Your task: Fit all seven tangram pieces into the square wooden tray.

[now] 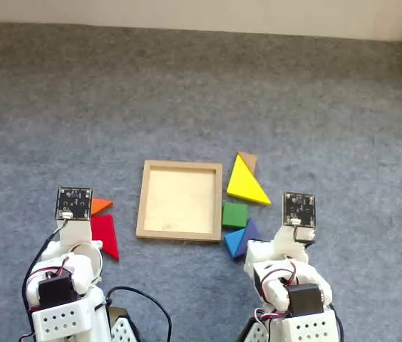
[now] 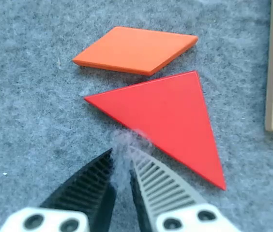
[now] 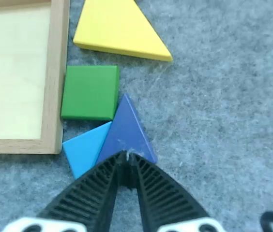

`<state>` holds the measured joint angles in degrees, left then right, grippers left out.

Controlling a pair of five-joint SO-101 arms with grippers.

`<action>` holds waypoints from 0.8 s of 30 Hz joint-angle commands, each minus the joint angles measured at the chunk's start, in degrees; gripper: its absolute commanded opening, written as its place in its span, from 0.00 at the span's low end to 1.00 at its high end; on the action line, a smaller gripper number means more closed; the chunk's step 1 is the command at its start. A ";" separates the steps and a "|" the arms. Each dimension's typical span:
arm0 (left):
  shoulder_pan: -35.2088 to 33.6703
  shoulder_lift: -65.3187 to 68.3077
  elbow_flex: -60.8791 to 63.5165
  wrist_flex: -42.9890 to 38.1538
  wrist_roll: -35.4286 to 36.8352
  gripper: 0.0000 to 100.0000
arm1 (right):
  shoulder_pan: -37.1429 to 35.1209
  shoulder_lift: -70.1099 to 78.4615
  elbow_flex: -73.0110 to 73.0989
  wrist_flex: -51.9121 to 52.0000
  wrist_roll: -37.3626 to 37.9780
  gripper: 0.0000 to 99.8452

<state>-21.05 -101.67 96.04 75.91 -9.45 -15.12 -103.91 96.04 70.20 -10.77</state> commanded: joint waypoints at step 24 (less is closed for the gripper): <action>0.40 -2.59 1.10 0.26 -0.44 0.01 | 4.18 -0.66 -8.13 0.57 0.44 0.00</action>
<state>-21.05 -101.67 96.04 75.91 -9.45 -11.87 -104.09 93.67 70.64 -10.77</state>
